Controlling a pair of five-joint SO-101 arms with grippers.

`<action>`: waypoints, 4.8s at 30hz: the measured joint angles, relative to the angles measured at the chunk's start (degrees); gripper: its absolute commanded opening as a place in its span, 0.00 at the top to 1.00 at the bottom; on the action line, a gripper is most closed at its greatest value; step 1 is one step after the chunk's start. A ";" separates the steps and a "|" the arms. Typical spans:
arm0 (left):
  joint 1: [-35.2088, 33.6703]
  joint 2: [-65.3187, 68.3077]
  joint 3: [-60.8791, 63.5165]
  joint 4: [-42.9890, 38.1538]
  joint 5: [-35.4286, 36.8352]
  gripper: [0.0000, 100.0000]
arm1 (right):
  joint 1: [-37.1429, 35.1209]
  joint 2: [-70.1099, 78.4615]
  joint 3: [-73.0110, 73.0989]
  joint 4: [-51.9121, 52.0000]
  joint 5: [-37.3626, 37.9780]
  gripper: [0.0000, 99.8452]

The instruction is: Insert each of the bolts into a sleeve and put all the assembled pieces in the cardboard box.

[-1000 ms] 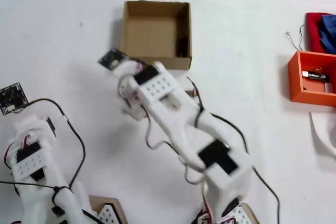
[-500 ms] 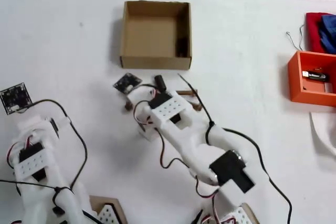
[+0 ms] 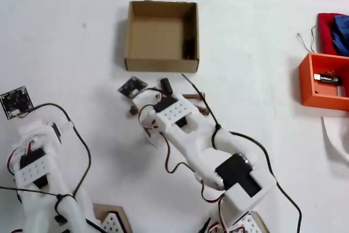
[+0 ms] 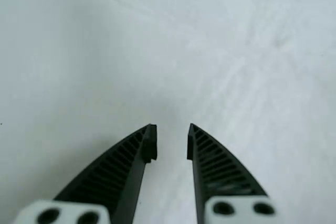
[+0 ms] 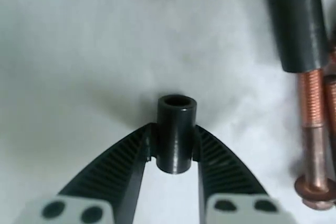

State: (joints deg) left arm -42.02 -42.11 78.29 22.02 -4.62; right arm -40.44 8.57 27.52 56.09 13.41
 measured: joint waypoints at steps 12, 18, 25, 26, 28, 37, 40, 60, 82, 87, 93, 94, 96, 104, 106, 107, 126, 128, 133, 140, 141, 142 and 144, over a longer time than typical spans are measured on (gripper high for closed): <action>0.00 0.00 0.18 0.00 0.00 0.88 | 0.09 0.26 -0.70 0.00 0.00 0.98; 0.00 0.00 0.18 0.00 0.00 0.88 | 0.26 0.18 -1.41 0.35 0.00 0.98; 4.31 0.00 -2.90 6.77 -6.33 0.87 | 7.56 -16.09 -5.36 8.18 0.00 0.98; 5.98 0.00 -5.19 10.20 -6.68 0.87 | 9.32 -19.52 -5.45 9.23 0.00 0.98; 10.20 0.00 -11.08 17.58 -7.21 0.86 | 13.54 -26.11 -5.54 11.34 0.00 0.98; 38.15 0.35 -28.92 37.10 -9.67 0.78 | 37.98 -44.13 -9.14 12.66 -4.57 0.98; 43.25 3.52 -29.98 37.27 -10.02 0.78 | 41.76 -45.36 -14.07 12.66 -6.24 0.98; 45.19 45.27 -62.77 49.67 -12.84 0.79 | 42.64 -34.11 -31.21 12.66 -9.14 0.98; 49.67 61.01 -72.79 48.97 -15.12 0.79 | 42.64 -34.11 -31.21 12.66 -9.85 0.98; 49.67 62.15 -73.67 48.97 -15.12 0.79 | 42.64 -34.11 -31.21 12.66 -9.85 0.98; 49.67 64.26 -74.37 47.56 -15.12 0.79 | 42.64 -33.76 -31.21 12.66 -9.85 0.98; 49.76 64.53 -74.29 47.03 -15.12 0.79 | 42.64 -33.76 -31.21 12.66 -9.85 0.98; 49.41 64.53 -74.29 45.80 -15.12 0.79 | 42.64 -33.76 -31.21 12.66 -9.85 0.98; 47.12 64.53 -74.29 44.75 -15.12 0.79 | 38.24 -33.76 -31.21 12.66 -9.85 0.98; 47.12 64.79 -74.29 44.75 -15.12 0.79 | 37.19 -33.76 -31.21 12.66 -9.85 0.98; 47.12 65.23 -74.29 44.75 -15.12 0.79 | 36.75 -33.76 -31.21 12.66 -9.85 0.98; 47.65 68.66 -75.69 48.26 -15.21 0.97 | 36.40 -33.76 -30.59 9.14 -9.85 0.98; 47.56 68.57 -75.87 49.76 -15.21 0.97 | 36.40 -33.76 -30.59 9.14 -9.85 0.98; 47.30 67.60 -75.43 53.98 -16.79 0.97 | 36.40 -33.76 -30.59 9.14 -9.85 0.98; 45.98 64.00 -75.34 62.68 -24.26 0.97 | 36.40 -33.76 -30.59 9.14 -9.85 0.98; 45.36 63.03 -75.34 63.91 -25.41 0.97 | 36.40 -33.76 -30.59 9.14 -9.85 0.98; 44.75 61.89 -75.34 65.05 -26.64 0.97 | 36.40 -33.76 -30.59 9.14 -9.85 0.98; 43.34 59.34 -75.25 67.69 -29.71 0.97 | 36.40 -33.76 -30.59 9.14 -9.85 0.98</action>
State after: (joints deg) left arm 1.32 17.23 3.03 89.71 -34.33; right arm -4.04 -25.19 -3.08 65.23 3.56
